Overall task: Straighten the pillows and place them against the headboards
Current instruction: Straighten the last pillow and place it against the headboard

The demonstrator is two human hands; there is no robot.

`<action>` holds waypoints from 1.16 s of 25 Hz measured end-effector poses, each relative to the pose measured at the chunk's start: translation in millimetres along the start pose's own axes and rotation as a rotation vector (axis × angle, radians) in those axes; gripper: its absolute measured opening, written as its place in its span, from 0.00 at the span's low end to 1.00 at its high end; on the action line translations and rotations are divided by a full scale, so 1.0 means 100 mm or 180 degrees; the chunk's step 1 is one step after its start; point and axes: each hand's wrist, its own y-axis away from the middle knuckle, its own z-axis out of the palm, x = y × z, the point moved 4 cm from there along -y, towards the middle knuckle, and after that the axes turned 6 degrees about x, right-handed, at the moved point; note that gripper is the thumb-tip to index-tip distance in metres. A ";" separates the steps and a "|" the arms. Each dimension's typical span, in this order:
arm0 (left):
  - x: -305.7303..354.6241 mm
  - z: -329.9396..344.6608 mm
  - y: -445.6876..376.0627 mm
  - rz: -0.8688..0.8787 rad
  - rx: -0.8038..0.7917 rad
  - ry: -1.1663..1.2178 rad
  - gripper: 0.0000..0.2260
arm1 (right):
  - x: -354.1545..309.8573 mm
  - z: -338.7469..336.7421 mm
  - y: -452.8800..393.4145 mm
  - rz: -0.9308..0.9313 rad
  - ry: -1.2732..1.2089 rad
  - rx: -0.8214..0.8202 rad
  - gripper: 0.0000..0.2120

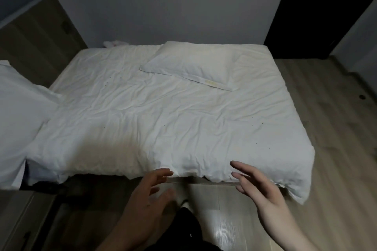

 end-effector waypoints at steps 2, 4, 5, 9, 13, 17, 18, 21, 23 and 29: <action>0.12 0.27 -0.06 0.0067 -0.0020 -0.0104 0.21 | -0.03 -0.31 -0.15 -0.0037 -0.0057 0.0007 0.18; 0.21 0.57 -0.20 -0.0032 0.0009 -0.0067 0.20 | -0.05 -0.60 -0.33 -0.0057 -0.0067 -0.0019 0.22; 0.25 0.74 -0.29 -0.0077 0.0015 -0.0013 0.20 | -0.04 -0.74 -0.42 -0.0048 -0.0057 -0.0020 0.26; 0.61 1.73 -0.84 -0.0076 -0.0163 0.0112 0.16 | 0.06 -1.50 -0.85 0.0092 0.0006 0.0117 0.16; 1.30 2.77 -1.44 0.0175 -0.0325 0.0175 0.13 | 0.12 -2.54 -1.13 0.0203 -0.0029 0.0382 0.20; 1.83 3.48 -1.72 0.0250 -0.0283 0.0197 0.14 | 0.14 -3.46 -1.49 0.0166 -0.0042 0.0459 0.34; 1.87 3.62 -1.75 0.0169 -0.0206 0.0196 0.14 | 0.17 -3.63 -1.63 0.0208 -0.0142 0.0377 0.29; 1.93 4.09 -1.72 -0.0085 0.0207 0.0130 0.13 | 0.25 -4.14 -2.08 0.0191 -0.0061 -0.0009 0.29; 1.98 4.41 -1.57 -0.0272 0.0632 0.0172 0.14 | 0.28 -4.52 -2.37 0.0112 0.0130 -0.0287 0.35; 2.33 5.33 -0.89 -0.0793 0.1340 0.0261 0.20 | -0.02 -5.41 -3.11 0.0063 0.0541 -0.1187 0.28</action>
